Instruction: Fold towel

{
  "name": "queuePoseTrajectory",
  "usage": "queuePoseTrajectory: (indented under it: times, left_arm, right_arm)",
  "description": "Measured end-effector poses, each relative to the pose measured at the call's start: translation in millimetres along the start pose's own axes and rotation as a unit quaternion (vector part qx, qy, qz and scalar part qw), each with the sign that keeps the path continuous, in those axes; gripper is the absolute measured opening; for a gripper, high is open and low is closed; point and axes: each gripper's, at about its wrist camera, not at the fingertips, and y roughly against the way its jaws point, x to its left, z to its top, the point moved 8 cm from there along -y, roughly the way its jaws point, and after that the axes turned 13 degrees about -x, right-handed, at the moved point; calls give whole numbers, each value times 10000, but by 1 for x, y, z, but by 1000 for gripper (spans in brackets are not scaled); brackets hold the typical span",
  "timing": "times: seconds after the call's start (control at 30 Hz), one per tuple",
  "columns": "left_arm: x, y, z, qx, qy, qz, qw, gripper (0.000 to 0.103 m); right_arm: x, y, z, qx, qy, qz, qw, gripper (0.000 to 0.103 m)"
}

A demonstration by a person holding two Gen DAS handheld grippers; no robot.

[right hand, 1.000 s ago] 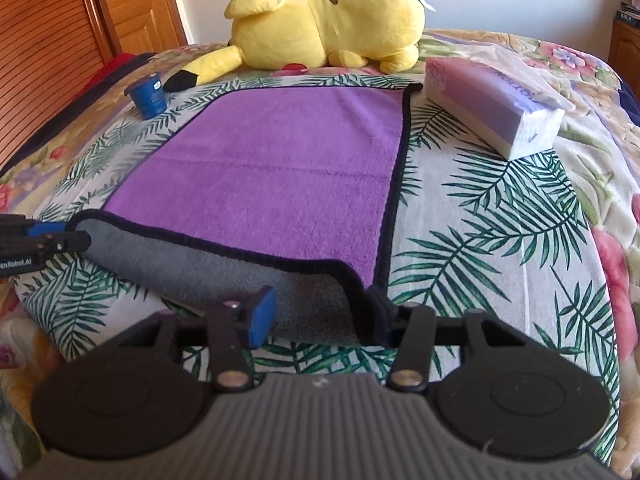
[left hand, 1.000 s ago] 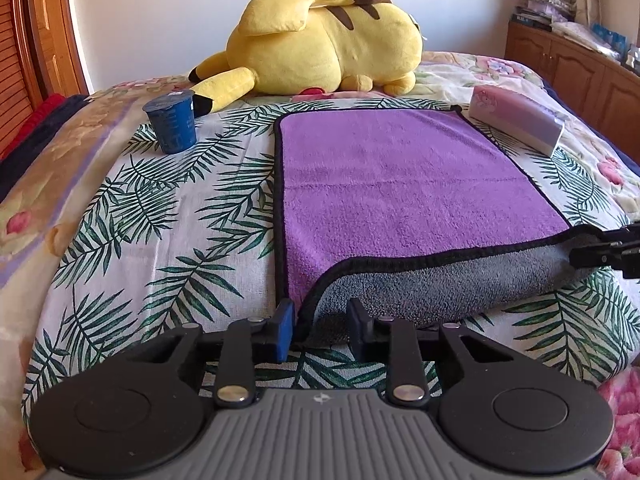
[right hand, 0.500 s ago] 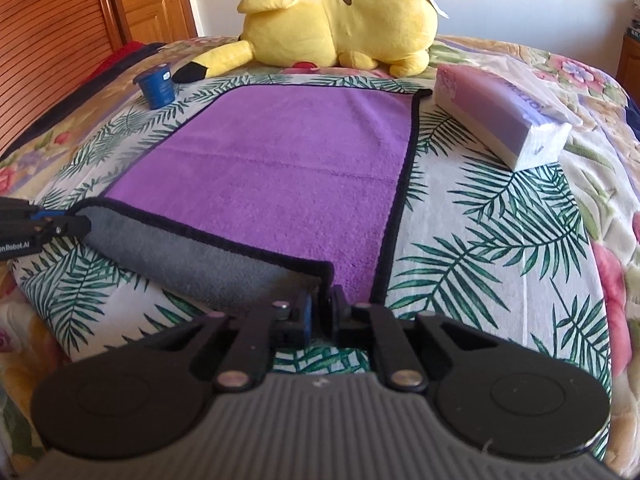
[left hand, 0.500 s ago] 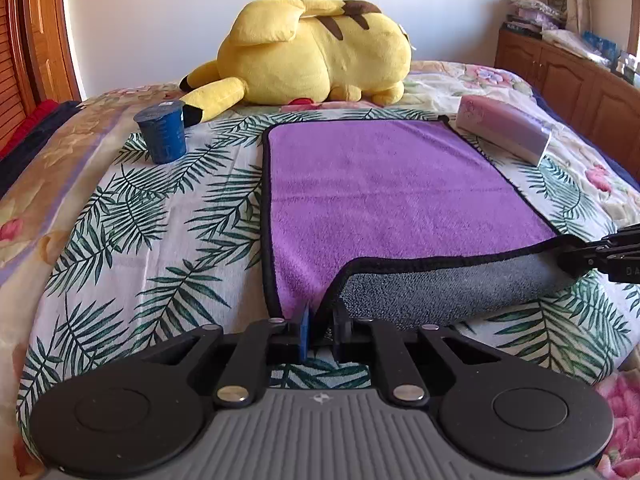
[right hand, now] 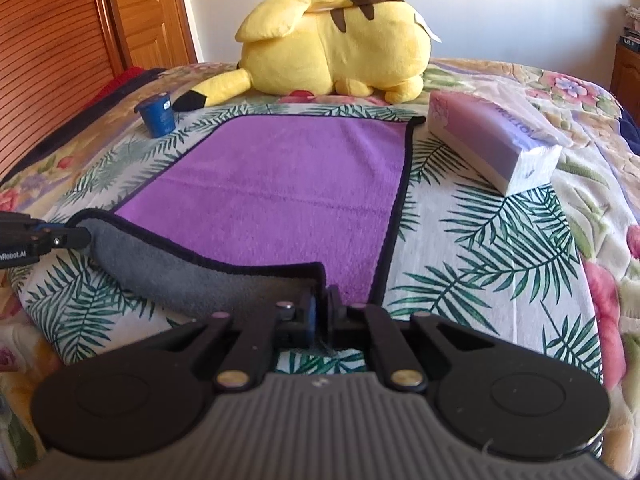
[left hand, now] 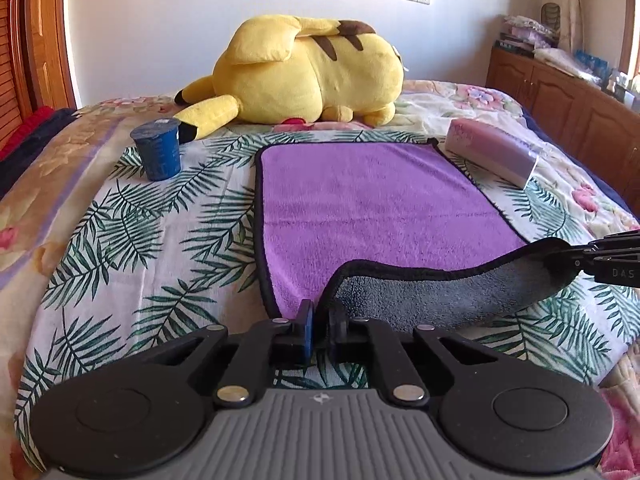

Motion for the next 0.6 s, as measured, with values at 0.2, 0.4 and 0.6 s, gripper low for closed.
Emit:
queuePoseTrajectory:
  times: [0.2, 0.4, 0.6]
  left_arm:
    - [-2, 6, 16, -216, -28, -54, 9997, 0]
    - [-4, -4, 20, -233, -206, -85, 9995, 0]
    - [0, -8, 31, -321, -213, -104, 9992, 0]
  right_arm:
    - [-1, 2, 9, -170, 1, 13, 9999, 5]
    - [-5, -1, 12, -218, 21, 15, 9998, 5]
    - [-7, -6, 16, -300, 133, 11, 9995, 5]
